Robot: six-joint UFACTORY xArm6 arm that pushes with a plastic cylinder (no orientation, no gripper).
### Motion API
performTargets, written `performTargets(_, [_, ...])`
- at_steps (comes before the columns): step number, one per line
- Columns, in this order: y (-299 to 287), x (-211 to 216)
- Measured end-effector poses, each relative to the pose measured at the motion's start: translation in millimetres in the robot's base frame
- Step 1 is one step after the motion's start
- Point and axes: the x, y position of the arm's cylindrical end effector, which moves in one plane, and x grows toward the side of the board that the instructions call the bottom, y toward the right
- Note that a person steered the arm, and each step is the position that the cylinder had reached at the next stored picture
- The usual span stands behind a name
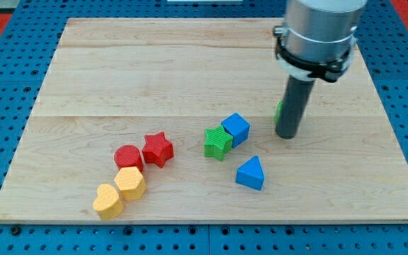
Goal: Slightly move the green circle to the top side
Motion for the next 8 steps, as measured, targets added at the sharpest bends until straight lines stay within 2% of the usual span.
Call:
performTargets(1, [11,-41])
performTargets(3, [29,-182])
performTargets(4, [73,-153])
performTargets(5, [90,-132])
performTargets(7, [-52,-107])
performTargets(8, [-85,-133])
